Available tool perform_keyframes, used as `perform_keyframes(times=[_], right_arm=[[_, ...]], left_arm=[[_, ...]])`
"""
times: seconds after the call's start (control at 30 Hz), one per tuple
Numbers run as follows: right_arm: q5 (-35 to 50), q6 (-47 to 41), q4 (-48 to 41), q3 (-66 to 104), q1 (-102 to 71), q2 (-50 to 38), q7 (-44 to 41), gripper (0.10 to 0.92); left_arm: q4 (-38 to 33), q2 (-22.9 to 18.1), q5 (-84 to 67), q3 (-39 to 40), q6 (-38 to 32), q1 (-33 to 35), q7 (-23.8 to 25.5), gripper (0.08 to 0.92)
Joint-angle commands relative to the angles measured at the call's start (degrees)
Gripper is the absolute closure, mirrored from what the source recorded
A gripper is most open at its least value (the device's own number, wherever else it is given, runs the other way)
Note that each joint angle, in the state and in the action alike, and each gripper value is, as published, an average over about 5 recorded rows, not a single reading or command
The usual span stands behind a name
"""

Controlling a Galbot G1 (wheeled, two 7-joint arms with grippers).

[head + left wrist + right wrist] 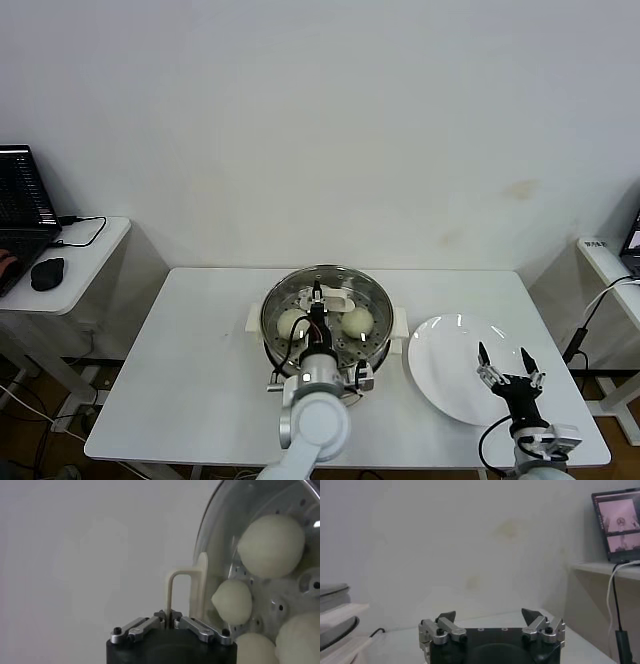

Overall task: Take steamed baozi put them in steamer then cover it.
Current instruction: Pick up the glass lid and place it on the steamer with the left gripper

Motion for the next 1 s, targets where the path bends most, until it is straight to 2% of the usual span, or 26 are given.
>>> perform_keyframes(times=[0.03, 0.4, 0.5, 1.0], right_arm=[[-0.13, 0.08, -0.03, -0.01, -0.08, 0.00, -0.02, 0.203], [-0.15, 0.07, -0.08, 0.01, -0.08, 0.04, -0.04, 0.203], [-0.16, 0.11, -0.17, 0.00, -0.12, 0.06, -0.06, 0.202], [-0.11, -0.17, 0.11, 0.17, -0.16, 0.08, -0.03, 0.203]], left_arm=[[0.51, -0.01, 0.15, -0.25, -0.43, 0.19, -1.04, 0.867], [-0.31, 0.04, 0.02, -0.21, -0.84, 1.04, -1.46, 0.867], [-1.42, 0.13, -0.02, -0.29, -0.96, 1.17, -1.33, 0.838], [-10.79, 2.13, -1.50, 2.40, -1.49, 5.32, 1.31, 0.417]])
